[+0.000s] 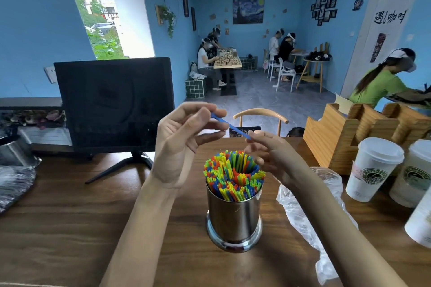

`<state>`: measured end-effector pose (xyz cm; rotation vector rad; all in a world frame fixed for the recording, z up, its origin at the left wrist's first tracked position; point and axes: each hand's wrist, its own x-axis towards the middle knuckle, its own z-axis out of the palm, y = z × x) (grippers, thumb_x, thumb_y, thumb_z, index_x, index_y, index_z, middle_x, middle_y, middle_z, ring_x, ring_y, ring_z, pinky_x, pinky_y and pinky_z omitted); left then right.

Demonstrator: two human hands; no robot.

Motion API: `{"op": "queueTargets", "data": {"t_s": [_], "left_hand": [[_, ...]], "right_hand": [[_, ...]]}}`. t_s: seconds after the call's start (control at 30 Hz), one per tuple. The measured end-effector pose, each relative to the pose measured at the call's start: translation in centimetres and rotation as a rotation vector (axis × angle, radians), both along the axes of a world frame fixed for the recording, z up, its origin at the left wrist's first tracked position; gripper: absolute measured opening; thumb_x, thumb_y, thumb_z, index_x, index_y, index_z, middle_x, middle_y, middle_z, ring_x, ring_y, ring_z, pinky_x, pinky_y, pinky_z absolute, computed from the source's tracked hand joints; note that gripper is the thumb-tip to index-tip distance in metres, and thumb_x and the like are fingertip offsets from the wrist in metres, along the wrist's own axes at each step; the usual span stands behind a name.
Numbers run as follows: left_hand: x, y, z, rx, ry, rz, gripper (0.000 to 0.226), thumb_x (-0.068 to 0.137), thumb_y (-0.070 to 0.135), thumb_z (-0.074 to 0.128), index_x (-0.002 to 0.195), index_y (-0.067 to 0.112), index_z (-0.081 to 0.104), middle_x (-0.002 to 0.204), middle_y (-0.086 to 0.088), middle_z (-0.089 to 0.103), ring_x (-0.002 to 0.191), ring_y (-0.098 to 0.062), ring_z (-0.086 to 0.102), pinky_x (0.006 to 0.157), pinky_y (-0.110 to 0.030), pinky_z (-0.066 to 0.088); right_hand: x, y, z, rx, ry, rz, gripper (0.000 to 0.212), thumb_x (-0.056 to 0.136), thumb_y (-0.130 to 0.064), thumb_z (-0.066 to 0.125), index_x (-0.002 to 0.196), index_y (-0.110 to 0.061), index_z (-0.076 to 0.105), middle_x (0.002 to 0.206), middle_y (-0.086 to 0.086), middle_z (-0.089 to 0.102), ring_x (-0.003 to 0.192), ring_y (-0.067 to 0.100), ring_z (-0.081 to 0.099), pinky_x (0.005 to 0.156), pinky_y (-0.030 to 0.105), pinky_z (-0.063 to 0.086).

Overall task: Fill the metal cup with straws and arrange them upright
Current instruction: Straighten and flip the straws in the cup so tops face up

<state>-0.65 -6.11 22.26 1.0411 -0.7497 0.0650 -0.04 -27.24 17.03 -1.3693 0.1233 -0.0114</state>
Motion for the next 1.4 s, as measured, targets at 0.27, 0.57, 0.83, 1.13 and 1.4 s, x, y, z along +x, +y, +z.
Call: {"op": "queueTargets", "data": {"t_s": [0.27, 0.57, 0.83, 1.13, 1.4], "left_hand": [[2.2, -2.5, -1.4, 0.267, -0.063, 0.398, 0.020, 0.088, 0.029, 0.069, 0.099, 0.012, 0.072, 0.087, -0.004, 0.077, 0.069, -0.014, 0.070, 0.065, -0.027, 0.057], [4.0, -2.3, -7.4, 1.039, -0.282, 0.523, 0.007, 0.089, 0.040, 0.074, 0.093, 0.035, 0.077, 0.105, 0.020, 0.069, 0.106, 0.001, 0.056, 0.096, -0.034, 0.050], [1.0, -0.2, -6.9, 1.148, -0.513, 0.364, 0.037, 0.063, 0.066, 0.083, 0.086, 0.039, 0.069, 0.096, 0.022, 0.056, 0.104, -0.010, 0.050, 0.087, -0.034, 0.047], [2.1, -0.5, -7.9, 1.117, -0.557, 0.444, 0.024, 0.069, 0.057, 0.082, 0.086, 0.041, 0.077, 0.086, 0.028, 0.064, 0.093, -0.007, 0.054, 0.081, -0.037, 0.050], [1.7, -0.7, -7.3, 1.095, -0.565, 0.485, 0.020, 0.072, 0.045, 0.087, 0.090, 0.038, 0.079, 0.088, 0.025, 0.072, 0.087, -0.002, 0.059, 0.076, -0.027, 0.052]], "right_hand": [[0.4, -1.6, -2.5, -0.822, -0.183, -0.171, 0.011, 0.095, -0.040, 0.066, 0.096, -0.030, 0.071, 0.089, -0.008, 0.068, 0.085, 0.007, 0.062, 0.076, 0.029, 0.052], [-0.9, -1.7, -3.7, -0.842, -0.291, -0.189, 0.005, 0.093, -0.035, 0.069, 0.088, -0.035, 0.071, 0.079, -0.010, 0.068, 0.074, -0.005, 0.059, 0.062, 0.013, 0.043], [-0.2, -1.2, -3.6, -0.810, -0.310, -0.160, 0.007, 0.094, -0.037, 0.067, 0.089, -0.034, 0.071, 0.082, -0.009, 0.068, 0.076, 0.003, 0.060, 0.071, 0.026, 0.050], [0.0, -0.6, -3.3, -0.810, -0.297, -0.142, 0.007, 0.094, -0.038, 0.067, 0.088, -0.036, 0.071, 0.083, -0.011, 0.068, 0.077, 0.001, 0.060, 0.067, 0.020, 0.046], [-0.3, -0.7, -3.4, -0.804, -0.281, -0.137, 0.010, 0.094, -0.039, 0.066, 0.093, -0.032, 0.072, 0.084, -0.010, 0.068, 0.077, 0.000, 0.059, 0.065, 0.016, 0.042]]}}
